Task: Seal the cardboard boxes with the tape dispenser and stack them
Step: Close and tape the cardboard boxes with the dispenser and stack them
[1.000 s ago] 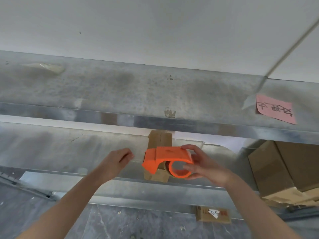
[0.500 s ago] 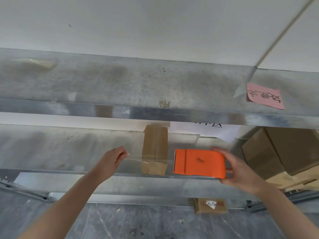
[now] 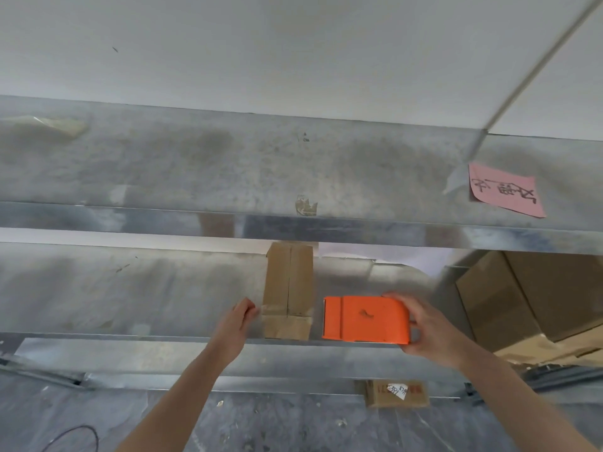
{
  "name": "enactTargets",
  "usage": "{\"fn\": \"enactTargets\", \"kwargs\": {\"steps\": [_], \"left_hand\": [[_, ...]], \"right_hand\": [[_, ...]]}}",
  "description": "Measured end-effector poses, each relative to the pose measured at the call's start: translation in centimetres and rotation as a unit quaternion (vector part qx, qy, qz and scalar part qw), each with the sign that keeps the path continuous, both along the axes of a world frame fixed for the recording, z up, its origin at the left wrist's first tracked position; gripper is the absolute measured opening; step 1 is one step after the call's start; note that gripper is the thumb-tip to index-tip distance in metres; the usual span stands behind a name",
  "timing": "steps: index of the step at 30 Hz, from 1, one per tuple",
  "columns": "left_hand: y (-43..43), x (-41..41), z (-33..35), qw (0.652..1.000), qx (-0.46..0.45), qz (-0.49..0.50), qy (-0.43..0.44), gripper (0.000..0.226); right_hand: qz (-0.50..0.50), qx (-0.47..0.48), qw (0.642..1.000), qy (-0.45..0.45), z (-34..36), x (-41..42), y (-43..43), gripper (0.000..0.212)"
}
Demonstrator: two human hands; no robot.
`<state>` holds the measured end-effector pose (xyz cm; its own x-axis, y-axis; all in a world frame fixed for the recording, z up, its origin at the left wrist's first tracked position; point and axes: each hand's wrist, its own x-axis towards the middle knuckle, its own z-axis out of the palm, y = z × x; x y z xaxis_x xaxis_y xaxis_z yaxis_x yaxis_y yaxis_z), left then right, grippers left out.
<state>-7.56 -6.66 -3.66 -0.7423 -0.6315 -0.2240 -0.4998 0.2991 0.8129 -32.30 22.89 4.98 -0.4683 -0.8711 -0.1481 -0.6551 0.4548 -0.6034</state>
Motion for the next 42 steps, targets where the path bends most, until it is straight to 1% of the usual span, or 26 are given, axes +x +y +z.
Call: {"fn": "enactTargets", "kwargs": {"steps": [2,3,5,7,9,11,12,13,14,16,17,18,19,22,25,28,31,33,35,37,40,42], "left_hand": [[1.3,-0.6,-0.2,1.000,0.008,0.015,-0.011,0.024],[1.9,-0.8,0.0,0.999,0.010,0.030,-0.005,0.023],[2.9,-1.4,-0.3,0.996,0.043,0.069,0.028,0.022],[3.5,-2.0,-0.5,0.989,0.076,0.118,0.043,0.016],[3.6,-2.4,-0.4,0.979,0.079,0.186,0.042,0.005],[3.3,-2.0,0.8,0.970,0.022,0.239,0.050,0.020],[3.2,-1.6,1.7,0.969,-0.019,0.234,0.081,0.024],[3.3,-1.2,2.8,0.974,-0.061,0.189,0.113,0.026],[3.5,-1.1,3.6,0.981,-0.095,0.107,0.133,0.030],[4.4,-1.0,4.2,0.981,-0.129,-0.075,0.122,0.044],[4.4,-1.1,3.6,0.975,-0.145,-0.130,0.109,0.048],[4.1,-1.0,3.0,0.969,-0.164,-0.153,0.107,0.052],[3.6,-0.9,2.3,0.966,-0.175,-0.154,0.110,0.055],[1.9,-0.6,1.5,0.967,-0.173,-0.144,0.116,0.050],[1.5,-0.9,1.3,0.958,-0.206,-0.174,0.102,0.057],[1.6,-1.4,1.3,0.954,-0.225,-0.178,0.088,0.062],[1.6,-1.3,1.2,0.952,-0.235,-0.181,0.077,0.052],[1.7,-1.2,1.4,0.951,-0.239,-0.179,0.073,0.057],[2.1,-1.2,1.7,0.954,-0.231,-0.172,0.080,0.068],[2.4,-1.2,2.1,0.963,-0.200,-0.164,0.082,0.075],[2.5,-1.2,2.6,0.972,-0.162,-0.154,0.078,0.074],[2.6,-1.3,2.7,0.974,-0.149,-0.149,0.078,0.073]], "right_hand": [[0.010,0.008,1.000,0.009,-0.5,-0.2,-0.5,0.103],[0.013,0.013,1.000,0.012,-0.8,-0.3,-0.7,0.102],[0.017,0.019,1.000,0.012,-1.2,-0.5,-1.2,0.100],[0.022,0.010,1.000,0.014,-1.6,-0.6,-1.6,0.101],[0.025,0.001,1.000,0.018,-1.9,-0.5,-1.8,0.102],[0.024,-0.011,1.000,0.016,-2.5,-0.3,-1.7,0.102],[0.020,-0.014,1.000,0.011,-2.8,-0.2,-1.6,0.102],[0.016,-0.017,1.000,0.005,-3.1,-0.1,-1.5,0.102],[0.012,-0.020,1.000,0.003,-3.4,0.0,-1.4,0.103],[0.010,-0.022,1.000,0.002,-3.8,0.2,-1.3,0.107],[0.011,-0.021,1.000,-0.003,-4.0,0.4,-1.4,0.108],[0.016,-0.023,1.000,-0.010,-4.1,0.6,-1.5,0.109],[0.022,-0.025,0.999,-0.014,-4.3,0.8,-1.5,0.107],[0.024,-0.035,0.999,-0.013,-4.6,0.8,-0.9,0.101],[0.022,-0.035,0.999,0.005,-4.2,-0.6,0.7,0.100],[0.030,-0.005,0.999,0.035,-3.3,-2.1,1.9,0.103],[0.052,0.026,0.996,0.070,-2.3,-2.8,1.8,0.100],[0.067,0.051,0.992,0.094,-1.9,-3.0,1.4,0.098],[0.072,0.069,0.990,0.101,-1.8,-2.7,0.7,0.098],[0.076,0.087,0.988,0.103,-2.2,-2.3,-0.3,0.099],[0.071,0.096,0.989,0.090,-3.1,-1.9,-1.9,0.102],[0.068,0.098,0.989,0.083,-3.5,-1.7,-2.7,0.100]]}}
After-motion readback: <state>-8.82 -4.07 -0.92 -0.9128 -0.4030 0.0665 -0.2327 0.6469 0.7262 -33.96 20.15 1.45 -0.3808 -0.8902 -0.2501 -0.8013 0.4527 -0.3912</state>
